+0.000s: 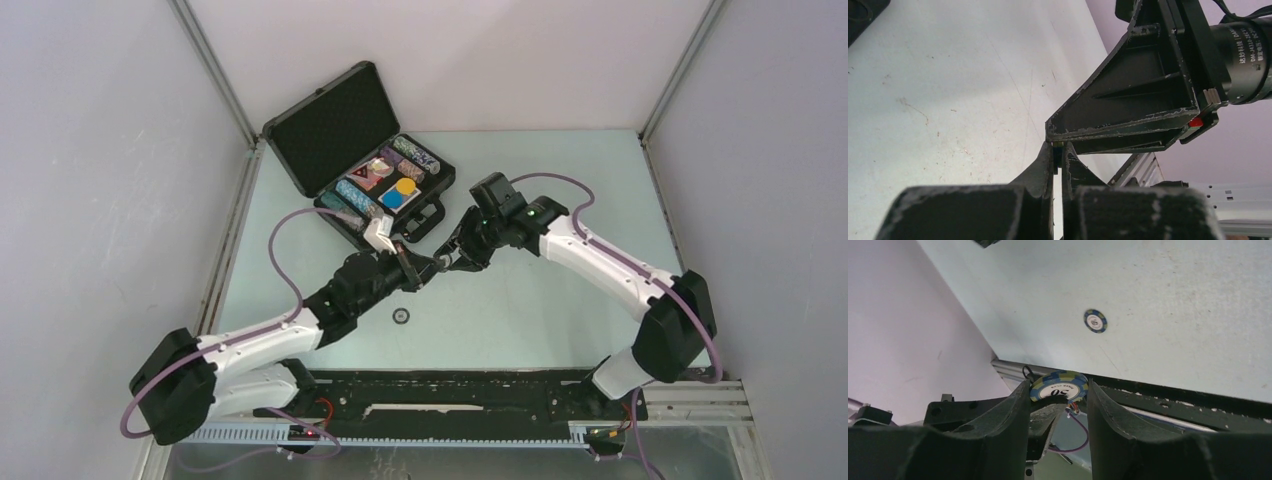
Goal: Pack up texas hold em set
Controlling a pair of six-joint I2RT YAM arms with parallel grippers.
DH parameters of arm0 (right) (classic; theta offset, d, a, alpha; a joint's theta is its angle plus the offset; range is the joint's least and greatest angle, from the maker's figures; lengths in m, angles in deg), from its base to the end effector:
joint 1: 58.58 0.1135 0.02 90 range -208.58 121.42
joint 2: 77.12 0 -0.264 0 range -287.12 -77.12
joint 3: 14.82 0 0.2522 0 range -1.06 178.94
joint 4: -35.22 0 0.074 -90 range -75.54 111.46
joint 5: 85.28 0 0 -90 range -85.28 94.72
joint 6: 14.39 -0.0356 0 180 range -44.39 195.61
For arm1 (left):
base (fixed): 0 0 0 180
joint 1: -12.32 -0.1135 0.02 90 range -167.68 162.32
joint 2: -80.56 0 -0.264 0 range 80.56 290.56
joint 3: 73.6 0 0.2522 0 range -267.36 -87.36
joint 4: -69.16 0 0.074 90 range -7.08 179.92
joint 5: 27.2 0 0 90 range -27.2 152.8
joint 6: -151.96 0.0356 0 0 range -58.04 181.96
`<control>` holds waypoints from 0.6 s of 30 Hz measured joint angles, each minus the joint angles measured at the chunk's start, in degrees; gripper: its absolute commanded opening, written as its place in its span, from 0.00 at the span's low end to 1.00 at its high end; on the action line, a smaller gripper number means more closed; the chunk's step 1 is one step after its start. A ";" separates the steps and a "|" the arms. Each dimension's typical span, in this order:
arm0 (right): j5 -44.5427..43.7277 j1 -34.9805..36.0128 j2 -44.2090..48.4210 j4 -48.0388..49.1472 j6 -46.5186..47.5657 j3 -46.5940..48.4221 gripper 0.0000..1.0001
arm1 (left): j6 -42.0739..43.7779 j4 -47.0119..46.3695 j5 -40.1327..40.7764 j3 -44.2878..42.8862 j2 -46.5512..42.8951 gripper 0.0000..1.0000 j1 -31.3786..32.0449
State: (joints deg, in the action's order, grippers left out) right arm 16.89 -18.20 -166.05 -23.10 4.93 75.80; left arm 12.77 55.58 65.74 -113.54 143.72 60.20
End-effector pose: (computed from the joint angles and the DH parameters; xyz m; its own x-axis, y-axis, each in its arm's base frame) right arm 0.2442 0.2176 0.2940 -0.8915 0.4528 -0.0158 0.3616 0.7321 0.5773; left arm 0.1627 -0.1772 0.2313 -0.6084 -0.4542 -0.6508 0.3770 0.5563 -0.7406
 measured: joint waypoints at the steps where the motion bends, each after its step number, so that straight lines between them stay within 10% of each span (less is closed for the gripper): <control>1: 0.76 -0.28 0.92 1.70 0.68 -1.14 0.44 | 0.72 1.18 0.02 -0.57 -0.55 0.00 0.00; 15: -2.54 -4.76 18.95 25.81 13.75 -16.98 0.75 | 17.29 34.29 1.07 -15.17 -9.57 0.00 -2.32; 18: -5.27 -6.34 21.51 31.47 17.11 -19.32 0.99 | 20.35 40.83 1.86 -17.53 -10.43 0.00 -3.61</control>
State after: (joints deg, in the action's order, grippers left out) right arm 11.62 -24.54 -144.54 8.37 22.05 56.48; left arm 33.12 96.41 67.60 -131.07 133.29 56.59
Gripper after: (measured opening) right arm 0.790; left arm 0.037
